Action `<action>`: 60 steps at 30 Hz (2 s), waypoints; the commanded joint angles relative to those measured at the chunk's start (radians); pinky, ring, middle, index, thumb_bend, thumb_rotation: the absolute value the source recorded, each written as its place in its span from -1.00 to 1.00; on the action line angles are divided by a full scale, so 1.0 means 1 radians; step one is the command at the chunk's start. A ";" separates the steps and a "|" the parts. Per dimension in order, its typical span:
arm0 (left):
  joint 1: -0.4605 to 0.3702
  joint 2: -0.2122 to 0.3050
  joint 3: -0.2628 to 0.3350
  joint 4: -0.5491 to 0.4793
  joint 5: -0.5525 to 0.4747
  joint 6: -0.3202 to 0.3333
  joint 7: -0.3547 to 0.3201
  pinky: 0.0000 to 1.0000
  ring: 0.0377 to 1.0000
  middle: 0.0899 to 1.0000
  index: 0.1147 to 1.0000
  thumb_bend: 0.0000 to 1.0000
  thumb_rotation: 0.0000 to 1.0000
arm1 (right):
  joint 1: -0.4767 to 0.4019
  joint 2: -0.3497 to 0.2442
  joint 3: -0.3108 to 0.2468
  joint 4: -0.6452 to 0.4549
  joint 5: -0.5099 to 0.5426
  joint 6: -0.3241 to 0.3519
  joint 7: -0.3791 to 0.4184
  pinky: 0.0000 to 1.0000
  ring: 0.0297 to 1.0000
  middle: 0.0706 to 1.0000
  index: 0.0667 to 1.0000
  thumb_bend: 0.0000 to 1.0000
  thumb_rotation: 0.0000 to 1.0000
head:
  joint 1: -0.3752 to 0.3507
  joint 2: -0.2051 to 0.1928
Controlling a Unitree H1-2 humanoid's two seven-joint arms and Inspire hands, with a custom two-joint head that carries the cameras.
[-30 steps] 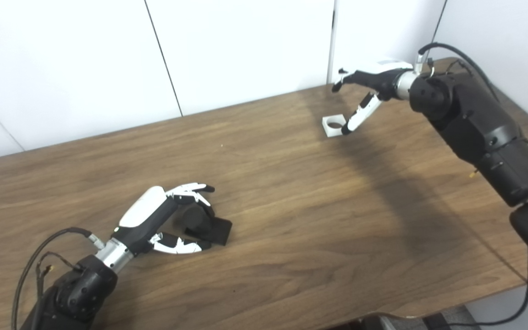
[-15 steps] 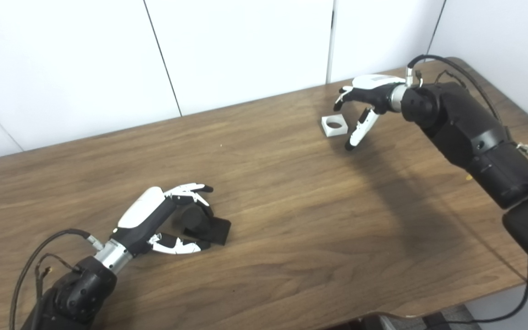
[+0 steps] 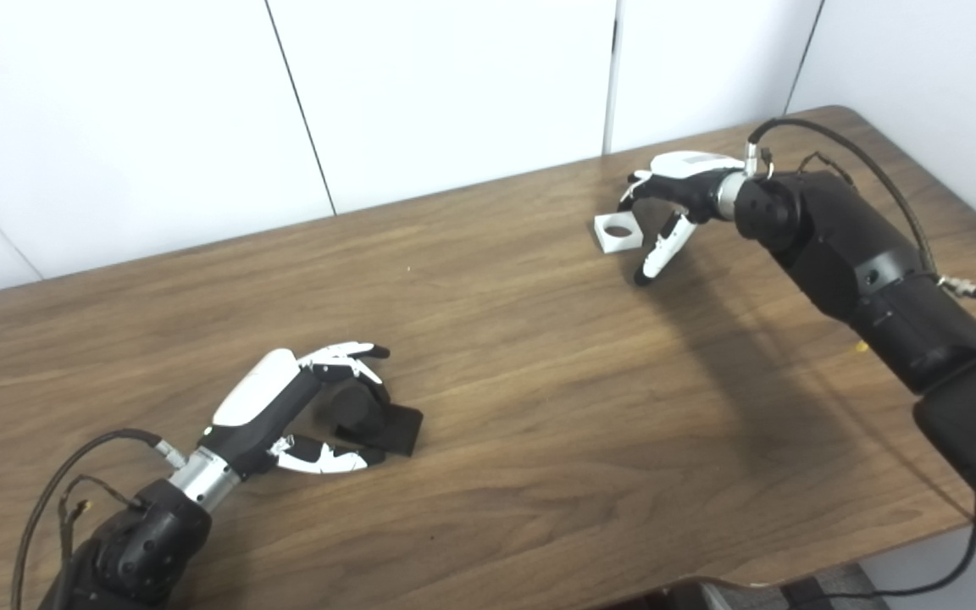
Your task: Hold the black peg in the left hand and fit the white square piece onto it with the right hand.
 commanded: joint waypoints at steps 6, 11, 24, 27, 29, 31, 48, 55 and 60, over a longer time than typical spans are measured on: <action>0.024 0.047 0.004 -0.004 0.035 0.020 -0.040 0.71 0.75 0.68 -0.05 0.71 -0.90 | -0.046 0.011 0.001 0.045 0.001 -0.040 -0.083 1.00 1.00 0.96 0.58 0.57 -0.27 | 0.006 0.002; 0.031 0.046 0.010 -0.013 0.035 0.020 -0.044 0.69 0.75 0.68 -0.04 0.71 -0.91 | -0.047 0.023 0.008 0.075 -0.014 -0.052 -0.139 0.98 0.93 0.88 0.45 0.46 -0.33 | 0.015 0.006; 0.038 0.039 0.020 -0.031 0.042 0.027 -0.054 0.73 0.76 0.69 -0.04 0.68 -0.84 | -0.053 0.038 0.042 0.121 -0.053 -0.081 -0.268 0.84 0.80 0.75 0.10 0.15 -0.64 | 0.029 0.019; 0.038 0.038 0.021 -0.031 0.032 0.023 -0.056 0.73 0.76 0.69 -0.04 0.69 -0.85 | -0.051 0.037 0.045 0.119 -0.055 -0.087 -0.288 0.81 0.78 0.73 -0.05 0.04 -0.70 | 0.030 0.021; 0.038 0.039 0.022 -0.031 0.032 0.023 -0.060 0.73 0.76 0.69 -0.04 0.68 -0.85 | -0.051 0.037 0.046 0.124 -0.057 -0.096 -0.310 0.77 0.75 0.71 -0.07 0.02 -0.70 | 0.030 0.025; 0.039 0.038 0.025 -0.032 0.031 0.025 -0.065 0.73 0.76 0.69 -0.04 0.68 -0.86 | -0.053 0.036 0.050 0.130 -0.062 -0.102 -0.327 0.75 0.73 0.68 -0.08 0.02 -0.71 | 0.030 0.025; 0.046 0.038 0.035 -0.040 0.039 0.030 -0.069 0.73 0.77 0.70 -0.04 0.67 -0.85 | -0.048 0.033 0.065 0.145 -0.068 -0.123 -0.367 0.74 0.73 0.64 -0.10 0.02 -0.71 | 0.045 0.035; 0.036 0.033 0.034 -0.030 0.044 0.040 -0.078 0.75 0.78 0.71 -0.04 0.67 -0.82 | -0.017 0.020 0.031 0.048 -0.038 -0.151 -0.372 0.77 0.74 0.64 -0.10 0.03 -0.72 | 0.054 0.036; 0.025 0.028 0.028 -0.022 0.055 0.048 -0.081 0.74 0.79 0.71 -0.03 0.67 -0.79 | 0.015 0.004 -0.009 -0.057 -0.008 -0.154 -0.344 0.82 0.77 0.66 -0.10 0.03 -0.72 | 0.084 0.040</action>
